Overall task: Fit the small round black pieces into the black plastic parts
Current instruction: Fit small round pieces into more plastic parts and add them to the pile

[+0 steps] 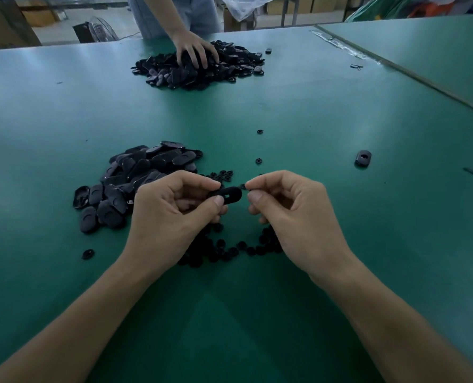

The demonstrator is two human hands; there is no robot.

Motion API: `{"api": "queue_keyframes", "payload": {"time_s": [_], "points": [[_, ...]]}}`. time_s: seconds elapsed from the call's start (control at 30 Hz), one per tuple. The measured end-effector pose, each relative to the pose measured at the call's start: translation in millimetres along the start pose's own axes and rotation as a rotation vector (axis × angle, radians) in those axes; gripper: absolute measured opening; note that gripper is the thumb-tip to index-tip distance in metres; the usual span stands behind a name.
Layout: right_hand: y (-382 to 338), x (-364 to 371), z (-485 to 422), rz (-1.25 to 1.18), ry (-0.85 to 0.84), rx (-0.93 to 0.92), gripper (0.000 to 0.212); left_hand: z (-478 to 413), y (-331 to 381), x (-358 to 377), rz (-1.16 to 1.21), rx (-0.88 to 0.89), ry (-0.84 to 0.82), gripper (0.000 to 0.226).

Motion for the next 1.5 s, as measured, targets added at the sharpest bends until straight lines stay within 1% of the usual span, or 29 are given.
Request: {"api": "queue_keyframes", "payload": {"time_s": [0.1, 0.27, 0.37, 0.5, 0.77, 0.9, 1.27, 1.4, 1.5], "points": [[0, 1, 0, 0.015, 0.011, -0.006, 0.018, 0, 0, 0, -0.005, -0.001, 0.007, 0.018], [-3, 1, 2, 0.15, 0.059, -0.067, 0.017, 1, -1, -1, -0.038, 0.0, -0.005, 0.02], [-3, 1, 1, 0.119, 0.072, -0.07, 0.016, 1, -1, -2, -0.036, 0.006, -0.021, 0.02], [-3, 5, 1, 0.032, 0.047, -0.056, 0.014, 1, 0, -1, -0.037, 0.004, -0.036, 0.021], [-2, 13, 4, 0.059, 0.041, -0.053, 0.014, 2, 2, 2, -0.057, 0.021, -0.058, 0.025], [-1, 17, 4, 0.021, 0.038, -0.015, 0.014, 1, 3, 3, -0.082, 0.044, -0.063, 0.026], [-5, 16, 7, 0.103, 0.058, -0.012, 0.015, 2, 4, 2, -0.058, 0.041, -0.079, 0.028], [-9, 19, 10, 0.132, 0.047, -0.048, 0.015, 1, 4, 0, -0.112, 0.059, -0.077, 0.029], [-12, 20, 10, 0.197, 0.047, -0.102, 0.019, 0, 3, -1, -0.091, 0.055, -0.07, 0.021]]}}
Point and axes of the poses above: each hand's wrist, its own z-axis away from the middle knuckle, its own x-axis out of the palm, y = z × x, the point moved 2 cm from there along -z, towards the middle knuckle, and after that the axes turned 8 degrees about -y, right-handed, at the moved point
